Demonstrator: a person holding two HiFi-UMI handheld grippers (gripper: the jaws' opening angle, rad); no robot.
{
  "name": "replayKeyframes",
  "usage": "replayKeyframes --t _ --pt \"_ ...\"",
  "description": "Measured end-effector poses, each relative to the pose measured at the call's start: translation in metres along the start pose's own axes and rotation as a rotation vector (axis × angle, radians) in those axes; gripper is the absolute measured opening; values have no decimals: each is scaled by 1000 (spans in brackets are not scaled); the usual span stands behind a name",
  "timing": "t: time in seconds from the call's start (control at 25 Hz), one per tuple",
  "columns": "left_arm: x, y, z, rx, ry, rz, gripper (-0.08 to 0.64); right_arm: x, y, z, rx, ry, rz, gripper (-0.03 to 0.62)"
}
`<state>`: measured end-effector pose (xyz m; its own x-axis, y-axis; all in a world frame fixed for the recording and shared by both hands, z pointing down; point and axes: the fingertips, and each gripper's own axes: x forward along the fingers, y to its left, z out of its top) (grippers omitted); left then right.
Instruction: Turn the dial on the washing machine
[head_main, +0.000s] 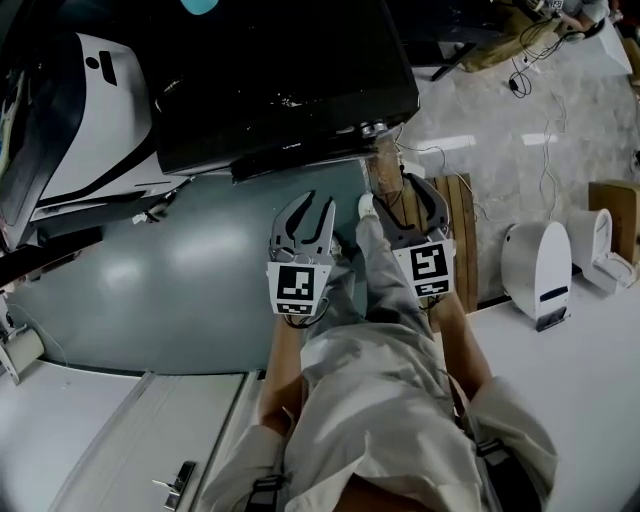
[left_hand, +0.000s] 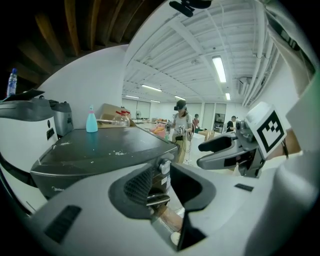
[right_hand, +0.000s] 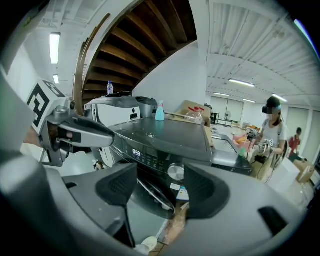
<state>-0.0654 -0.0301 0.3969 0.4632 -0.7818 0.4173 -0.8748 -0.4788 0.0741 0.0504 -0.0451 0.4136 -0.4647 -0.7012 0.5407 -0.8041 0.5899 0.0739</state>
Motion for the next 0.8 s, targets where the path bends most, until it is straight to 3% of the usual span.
replayKeyframes --t 0.8 --pt "50 5 -40 -11 30 -6 120 66 -19 -29 4 -8 -55 299"
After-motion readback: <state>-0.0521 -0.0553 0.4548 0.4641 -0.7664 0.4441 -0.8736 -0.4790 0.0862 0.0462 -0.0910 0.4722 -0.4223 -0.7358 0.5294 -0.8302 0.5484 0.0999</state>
